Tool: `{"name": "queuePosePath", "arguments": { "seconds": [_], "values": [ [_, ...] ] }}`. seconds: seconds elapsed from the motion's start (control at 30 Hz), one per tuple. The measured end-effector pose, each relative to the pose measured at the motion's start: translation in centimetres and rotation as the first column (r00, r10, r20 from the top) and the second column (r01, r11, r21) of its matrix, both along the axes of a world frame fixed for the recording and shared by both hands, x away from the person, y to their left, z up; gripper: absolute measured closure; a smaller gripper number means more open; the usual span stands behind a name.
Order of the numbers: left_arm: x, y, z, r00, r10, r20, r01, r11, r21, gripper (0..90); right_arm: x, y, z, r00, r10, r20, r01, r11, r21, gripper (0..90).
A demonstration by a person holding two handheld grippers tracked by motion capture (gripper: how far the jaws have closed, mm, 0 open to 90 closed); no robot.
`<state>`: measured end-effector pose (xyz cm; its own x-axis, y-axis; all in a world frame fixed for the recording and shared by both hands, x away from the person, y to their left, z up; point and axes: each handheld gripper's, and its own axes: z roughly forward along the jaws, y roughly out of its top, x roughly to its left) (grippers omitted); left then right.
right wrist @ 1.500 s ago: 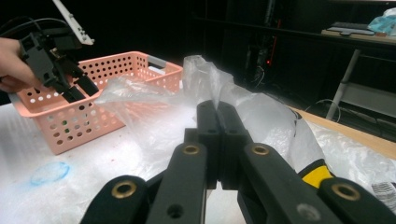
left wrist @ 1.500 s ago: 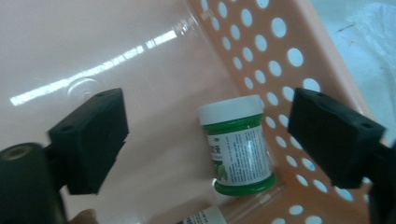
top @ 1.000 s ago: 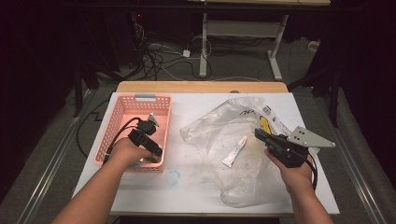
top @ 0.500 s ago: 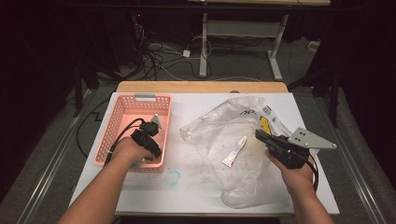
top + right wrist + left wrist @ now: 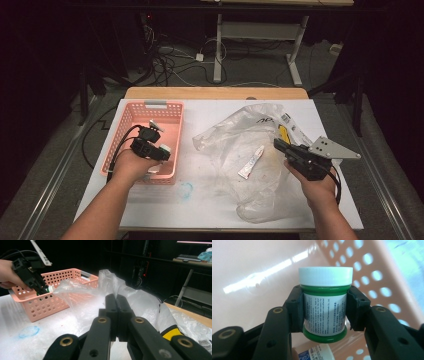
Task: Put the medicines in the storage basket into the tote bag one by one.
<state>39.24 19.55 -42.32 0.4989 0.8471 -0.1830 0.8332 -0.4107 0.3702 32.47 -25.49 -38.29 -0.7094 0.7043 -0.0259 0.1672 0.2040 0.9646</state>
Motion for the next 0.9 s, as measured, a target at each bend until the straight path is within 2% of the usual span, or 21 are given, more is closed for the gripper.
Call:
{"name": "queuePosePath", "arguments": {
  "seconds": [0.1,0.2,0.4,0.53,0.73,0.77,0.9],
  "values": [
    [-0.9,0.0,0.4,0.9973,0.004,0.073,-0.002,0.9994,-0.034,53.6,0.0,0.0,0.1,1.0,0.001,0.006,-0.001,1.0,0.001,90.0],
    [-1.7,0.1,0.7,0.9894,0.02,0.144,-0.01,0.9979,-0.064,53.6,-0.1,0.1,0.1,1.0,0.002,0.004,-0.002,1.0,-0.001,90.0],
    [-2.7,0.4,0.5,0.9734,0.046,0.224,-0.019,0.9922,-0.123,53.6,0.0,0.3,-0.1,1.0,0.005,0.002,-0.005,0.9999,-0.011,90.0],
    [-3.7,0.3,0.6,0.9567,0.044,0.288,-0.005,0.991,-0.134,53.6,-0.1,0.4,-0.1,1.0,0.003,0.004,-0.002,0.9999,-0.015,90.0],
    [-5.4,0.2,0.6,0.9261,0.047,0.374,0.01,0.9888,-0.149,53.6,-0.1,0.3,-0.2,1.0,0.0,0.003,0.0,0.9999,-0.016,90.0],
    [-5.6,0.2,0.5,0.9206,0.054,0.387,0.009,0.9869,-0.161,53.6,-0.1,0.3,-0.2,1.0,-0.002,0.004,0.002,0.9999,-0.016,90.0],
    [-6.1,0.6,0.0,0.9143,0.091,0.395,-0.007,0.9778,-0.209,53.6,-0.1,0.3,-0.2,1.0,-0.004,0.005,0.004,0.9999,-0.016,90.0]
  ]
}}
